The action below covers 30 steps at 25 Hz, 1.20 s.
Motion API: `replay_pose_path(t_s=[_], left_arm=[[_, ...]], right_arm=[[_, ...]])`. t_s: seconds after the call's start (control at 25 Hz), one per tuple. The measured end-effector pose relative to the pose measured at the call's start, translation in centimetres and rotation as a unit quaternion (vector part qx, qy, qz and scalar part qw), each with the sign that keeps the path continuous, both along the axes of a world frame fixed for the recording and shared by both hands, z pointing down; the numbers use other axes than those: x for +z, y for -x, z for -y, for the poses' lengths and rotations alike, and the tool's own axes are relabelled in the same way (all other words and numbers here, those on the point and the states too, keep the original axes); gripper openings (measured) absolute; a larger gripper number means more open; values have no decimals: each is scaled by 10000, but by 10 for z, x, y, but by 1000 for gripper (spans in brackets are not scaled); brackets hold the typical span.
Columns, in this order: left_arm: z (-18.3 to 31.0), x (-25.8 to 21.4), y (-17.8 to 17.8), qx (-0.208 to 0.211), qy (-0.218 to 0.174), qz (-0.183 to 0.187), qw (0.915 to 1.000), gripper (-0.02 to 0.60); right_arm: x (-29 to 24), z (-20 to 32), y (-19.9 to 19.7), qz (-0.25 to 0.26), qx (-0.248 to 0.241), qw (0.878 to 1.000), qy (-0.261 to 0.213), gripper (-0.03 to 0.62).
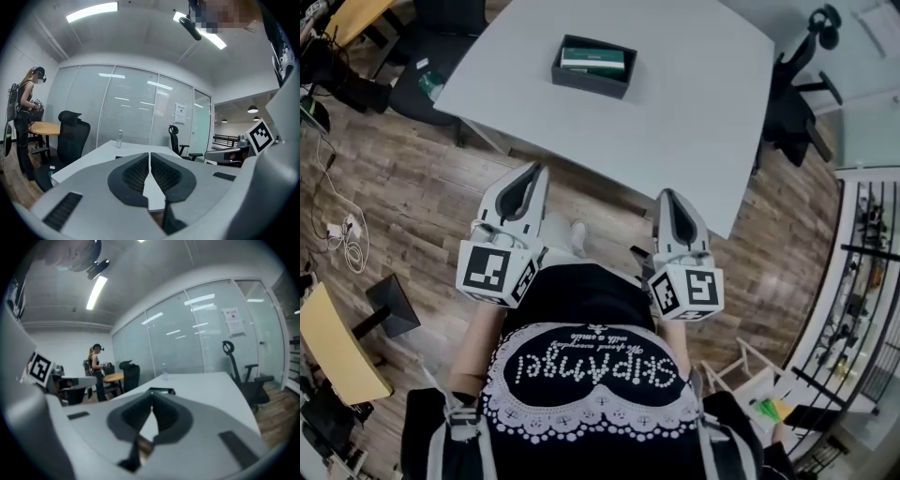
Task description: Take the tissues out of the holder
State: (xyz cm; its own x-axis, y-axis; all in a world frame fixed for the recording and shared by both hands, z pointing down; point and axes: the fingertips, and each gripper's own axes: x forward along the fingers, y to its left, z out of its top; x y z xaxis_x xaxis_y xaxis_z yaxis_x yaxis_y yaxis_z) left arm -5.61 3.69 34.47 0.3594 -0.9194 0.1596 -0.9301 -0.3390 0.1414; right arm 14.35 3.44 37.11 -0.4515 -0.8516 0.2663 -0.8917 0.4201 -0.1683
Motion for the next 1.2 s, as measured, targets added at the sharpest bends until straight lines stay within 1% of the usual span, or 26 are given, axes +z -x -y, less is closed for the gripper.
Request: replay_pose_path(t_s=[0.24,0.4,0.76,0.96,1.2], left_arm=[[10,2,-1,-35,59,86,9999,32],[18,4,-6,8,116,47,9999,32],[58,9,-7,240,172,-33,9996,32],[90,13,5,366,229,-103,9990,32],[147,8,36,569,236,-46,9981,32]], right_arm=[[8,7,-7,85,45,9999,114,32],[12,11,-11,98,107,9997,187,34],[14,40,-12,36,337,9991,250,32],[14,67,-2,-72,466,9984,317,32],[-1,118,26,-98,656,9976,210,34]])
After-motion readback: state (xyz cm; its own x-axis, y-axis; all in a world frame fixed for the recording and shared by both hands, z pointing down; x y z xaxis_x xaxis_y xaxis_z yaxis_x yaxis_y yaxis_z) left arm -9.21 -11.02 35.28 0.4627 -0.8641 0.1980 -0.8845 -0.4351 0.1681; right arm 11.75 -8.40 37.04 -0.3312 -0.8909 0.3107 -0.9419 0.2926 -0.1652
